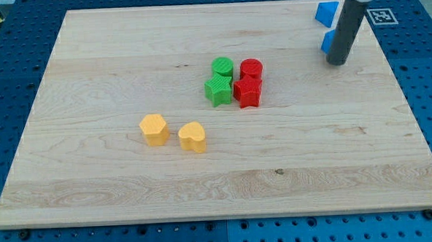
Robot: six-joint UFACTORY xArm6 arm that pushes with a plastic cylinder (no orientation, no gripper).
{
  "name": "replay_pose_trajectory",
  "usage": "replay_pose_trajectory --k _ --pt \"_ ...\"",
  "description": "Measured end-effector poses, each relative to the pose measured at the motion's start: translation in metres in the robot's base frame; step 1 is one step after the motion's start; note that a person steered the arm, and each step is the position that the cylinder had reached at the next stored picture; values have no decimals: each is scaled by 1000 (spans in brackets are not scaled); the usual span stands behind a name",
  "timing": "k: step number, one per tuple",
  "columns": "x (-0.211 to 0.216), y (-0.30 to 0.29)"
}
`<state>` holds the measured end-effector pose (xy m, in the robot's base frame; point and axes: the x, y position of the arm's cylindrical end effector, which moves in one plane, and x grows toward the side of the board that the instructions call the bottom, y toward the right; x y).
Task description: Move the heart diagonal to the red circle
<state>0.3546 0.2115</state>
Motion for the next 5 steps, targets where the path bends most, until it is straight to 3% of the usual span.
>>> replay_pose_trajectory --k 2,4,5 --pt "-37 1" --pt "-18 -11" --pt "25 -28"
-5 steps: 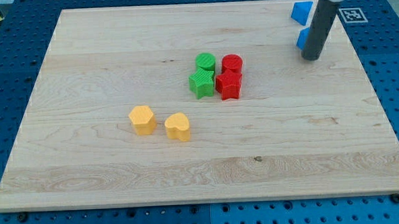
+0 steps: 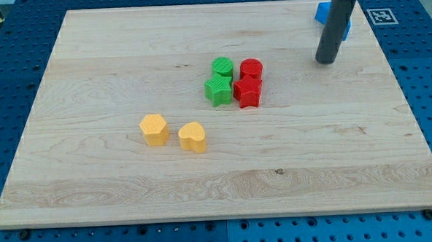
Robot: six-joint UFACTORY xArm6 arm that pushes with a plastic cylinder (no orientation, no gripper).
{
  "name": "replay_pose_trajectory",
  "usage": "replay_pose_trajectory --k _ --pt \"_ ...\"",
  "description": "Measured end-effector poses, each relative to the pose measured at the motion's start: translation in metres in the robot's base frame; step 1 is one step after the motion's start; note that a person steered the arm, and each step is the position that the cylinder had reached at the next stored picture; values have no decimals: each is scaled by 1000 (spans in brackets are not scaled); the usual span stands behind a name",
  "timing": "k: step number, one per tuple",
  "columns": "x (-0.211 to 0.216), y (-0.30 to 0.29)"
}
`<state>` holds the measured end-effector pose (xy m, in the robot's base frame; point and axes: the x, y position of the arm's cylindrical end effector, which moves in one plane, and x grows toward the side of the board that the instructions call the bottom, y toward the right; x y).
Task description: Move the heart diagonal to the red circle
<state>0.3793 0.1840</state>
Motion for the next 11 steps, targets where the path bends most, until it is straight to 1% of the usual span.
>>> replay_pose_trajectory --k 1,2,4,5,6,7,8,9,10,11 --pt "7 0" --pt "43 0" --pt "65 -5" --pt "102 -19" --pt "110 -21" --pt "172 -40" --pt "221 -43" --pt "239 -53" --pt "239 -81" --pt "228 -138"
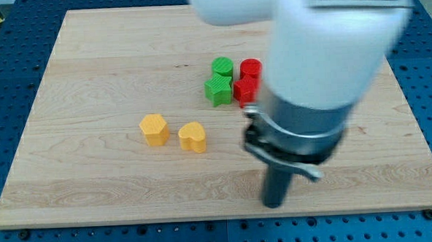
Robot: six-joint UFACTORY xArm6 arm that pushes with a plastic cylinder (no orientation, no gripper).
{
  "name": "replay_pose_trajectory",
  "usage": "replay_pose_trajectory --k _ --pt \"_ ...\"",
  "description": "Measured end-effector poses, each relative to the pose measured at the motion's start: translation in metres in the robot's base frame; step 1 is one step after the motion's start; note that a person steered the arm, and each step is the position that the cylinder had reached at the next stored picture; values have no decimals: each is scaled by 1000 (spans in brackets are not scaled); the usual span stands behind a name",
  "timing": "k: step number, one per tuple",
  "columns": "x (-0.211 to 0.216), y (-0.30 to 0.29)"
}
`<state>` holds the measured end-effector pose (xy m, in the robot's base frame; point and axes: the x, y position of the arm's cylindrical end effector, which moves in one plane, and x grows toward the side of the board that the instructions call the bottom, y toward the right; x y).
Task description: Move the heart diagonal to the red circle
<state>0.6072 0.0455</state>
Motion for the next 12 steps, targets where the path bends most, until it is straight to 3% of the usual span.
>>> replay_pose_trajectory --k 4,6,8,9,10,12 --pt "-10 -62" --pt "-92 -93" --pt "-104 -164" --pt "-115 -161" --pt "-110 -115" --pt "-122 -127"
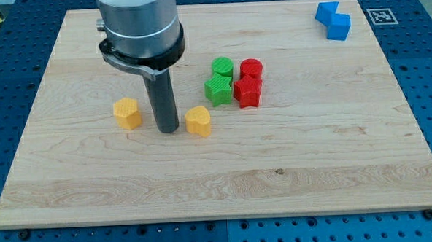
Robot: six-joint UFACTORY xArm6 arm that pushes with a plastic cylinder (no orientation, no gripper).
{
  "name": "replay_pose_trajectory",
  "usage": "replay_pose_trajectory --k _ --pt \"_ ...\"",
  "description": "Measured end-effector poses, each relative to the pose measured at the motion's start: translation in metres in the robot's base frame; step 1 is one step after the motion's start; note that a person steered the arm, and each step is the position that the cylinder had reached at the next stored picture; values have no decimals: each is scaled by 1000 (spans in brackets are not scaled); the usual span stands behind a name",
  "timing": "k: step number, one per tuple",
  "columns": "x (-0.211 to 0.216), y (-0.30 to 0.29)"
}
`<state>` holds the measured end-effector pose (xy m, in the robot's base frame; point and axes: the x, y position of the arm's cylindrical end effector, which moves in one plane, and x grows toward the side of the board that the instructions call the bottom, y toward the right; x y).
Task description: Move the heart diagonal to the red circle
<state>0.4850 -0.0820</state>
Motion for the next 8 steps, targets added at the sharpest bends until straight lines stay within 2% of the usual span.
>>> replay_pose_trajectory --k 1,2,3,4,5,8 --pt "0 29" --pt "18 77" --pt "26 81" --pt "33 109" --pt "34 158" --pt "38 173"
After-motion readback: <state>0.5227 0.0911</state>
